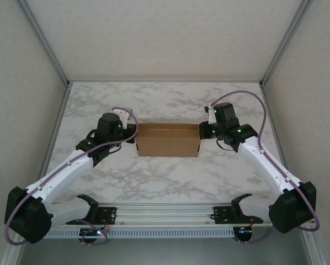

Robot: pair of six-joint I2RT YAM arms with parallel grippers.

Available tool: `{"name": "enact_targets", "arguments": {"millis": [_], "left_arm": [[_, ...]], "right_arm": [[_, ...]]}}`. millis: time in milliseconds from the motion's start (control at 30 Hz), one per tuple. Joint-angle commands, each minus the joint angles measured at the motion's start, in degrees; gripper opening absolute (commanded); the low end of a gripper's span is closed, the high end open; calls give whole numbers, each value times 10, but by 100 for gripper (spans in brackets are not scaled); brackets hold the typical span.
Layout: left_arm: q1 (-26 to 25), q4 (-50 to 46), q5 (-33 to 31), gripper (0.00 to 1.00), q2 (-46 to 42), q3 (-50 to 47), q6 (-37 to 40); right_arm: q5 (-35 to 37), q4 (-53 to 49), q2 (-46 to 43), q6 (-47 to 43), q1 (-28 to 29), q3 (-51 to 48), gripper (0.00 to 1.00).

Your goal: Fold the paper box

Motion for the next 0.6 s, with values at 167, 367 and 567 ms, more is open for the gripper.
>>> {"name": "enact_targets", "arguments": {"millis": [167,367,567], "left_arm": [[-27,-6,-27,0,-3,-23,0],[-47,6,-50,0,-5,-33,1],[-62,9,-69,0,-2,-35,-1]], "right_arm": [[28,43,-36,-7,10,-50,0],[40,92,-70,-7,19,-94,0],[66,111,-79,5,32,-123,0]]}}
